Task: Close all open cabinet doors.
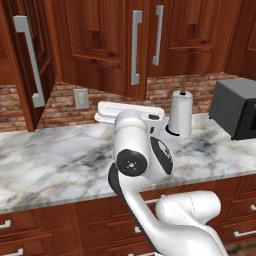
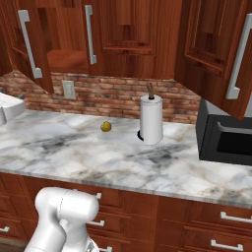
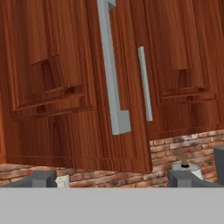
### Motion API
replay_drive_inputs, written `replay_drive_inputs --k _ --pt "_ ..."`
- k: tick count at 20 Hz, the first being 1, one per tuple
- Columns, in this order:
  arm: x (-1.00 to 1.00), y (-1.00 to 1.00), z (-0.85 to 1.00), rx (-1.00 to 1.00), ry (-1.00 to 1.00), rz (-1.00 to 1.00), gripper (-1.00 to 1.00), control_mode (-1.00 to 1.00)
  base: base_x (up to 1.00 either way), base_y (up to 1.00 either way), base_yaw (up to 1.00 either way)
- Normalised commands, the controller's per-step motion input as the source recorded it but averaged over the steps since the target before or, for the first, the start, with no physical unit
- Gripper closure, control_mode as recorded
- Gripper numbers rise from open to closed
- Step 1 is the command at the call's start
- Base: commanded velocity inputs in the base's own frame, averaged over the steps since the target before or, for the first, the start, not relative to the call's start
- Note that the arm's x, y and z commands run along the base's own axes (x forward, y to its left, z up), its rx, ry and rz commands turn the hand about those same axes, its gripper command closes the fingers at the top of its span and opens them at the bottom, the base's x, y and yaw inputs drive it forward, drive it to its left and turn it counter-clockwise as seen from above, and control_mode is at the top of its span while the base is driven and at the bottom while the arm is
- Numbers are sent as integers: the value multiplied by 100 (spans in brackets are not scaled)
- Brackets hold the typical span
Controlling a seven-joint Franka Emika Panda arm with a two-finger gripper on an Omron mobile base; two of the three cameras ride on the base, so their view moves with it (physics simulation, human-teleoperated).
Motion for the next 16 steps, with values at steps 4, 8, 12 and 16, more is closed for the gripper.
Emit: replay_drive_inputs --k 4,8,12,16 --pt "25 9 0 0 0 0 -100 -100 0 0 0" --pt "29 3 0 0 0 0 -100 -100 0 0 0" --pt "41 0 0 0 0 0 -100 -100 0 0 0" --pt "43 0 0 0 0 0 -100 -100 0 0 0"
